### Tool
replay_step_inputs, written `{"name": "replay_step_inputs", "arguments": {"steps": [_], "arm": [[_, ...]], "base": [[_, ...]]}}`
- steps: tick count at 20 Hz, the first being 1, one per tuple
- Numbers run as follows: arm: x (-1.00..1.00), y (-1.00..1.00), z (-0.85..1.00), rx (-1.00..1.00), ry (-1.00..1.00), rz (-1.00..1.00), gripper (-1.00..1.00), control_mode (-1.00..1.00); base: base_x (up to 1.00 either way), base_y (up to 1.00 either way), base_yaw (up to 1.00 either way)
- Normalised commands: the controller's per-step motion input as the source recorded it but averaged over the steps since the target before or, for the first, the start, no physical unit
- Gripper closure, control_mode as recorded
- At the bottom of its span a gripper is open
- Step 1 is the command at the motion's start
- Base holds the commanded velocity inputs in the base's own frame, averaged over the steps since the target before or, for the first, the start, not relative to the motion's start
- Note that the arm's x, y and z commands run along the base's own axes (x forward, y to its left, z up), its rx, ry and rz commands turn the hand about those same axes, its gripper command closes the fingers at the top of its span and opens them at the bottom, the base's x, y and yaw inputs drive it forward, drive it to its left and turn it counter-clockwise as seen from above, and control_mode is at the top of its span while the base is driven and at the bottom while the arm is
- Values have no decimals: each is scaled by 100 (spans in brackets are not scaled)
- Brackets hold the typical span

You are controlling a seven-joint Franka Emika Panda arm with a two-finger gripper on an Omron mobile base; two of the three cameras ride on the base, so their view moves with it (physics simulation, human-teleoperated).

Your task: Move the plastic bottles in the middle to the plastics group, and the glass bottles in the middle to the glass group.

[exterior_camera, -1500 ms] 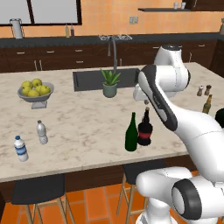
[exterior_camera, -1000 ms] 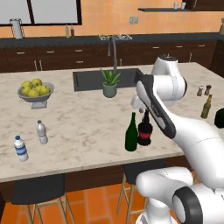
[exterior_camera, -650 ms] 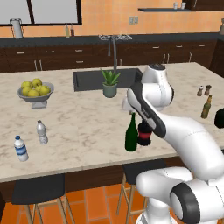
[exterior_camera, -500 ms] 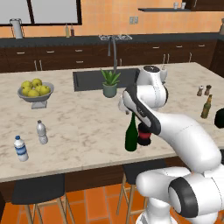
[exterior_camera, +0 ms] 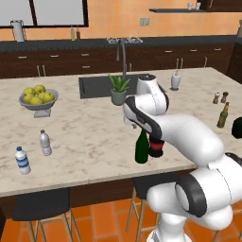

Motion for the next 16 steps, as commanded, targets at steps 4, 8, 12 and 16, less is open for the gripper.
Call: {"name": "replay_step_inputs", "arguments": {"steps": [4, 8, 12, 16], "arm": [[20, -1, -24, -9, 6, 1, -100, -100], [20, -5, -18, -2, 1, 8, -100, -100], [5, -9, -13, 0, 0, 8, -100, -100], [0, -11, -14, 0, 0, 6, -100, -100]], "base": [[0, 0, 0], [0, 0, 0], [0, 0, 0], [0, 0, 0]]}}
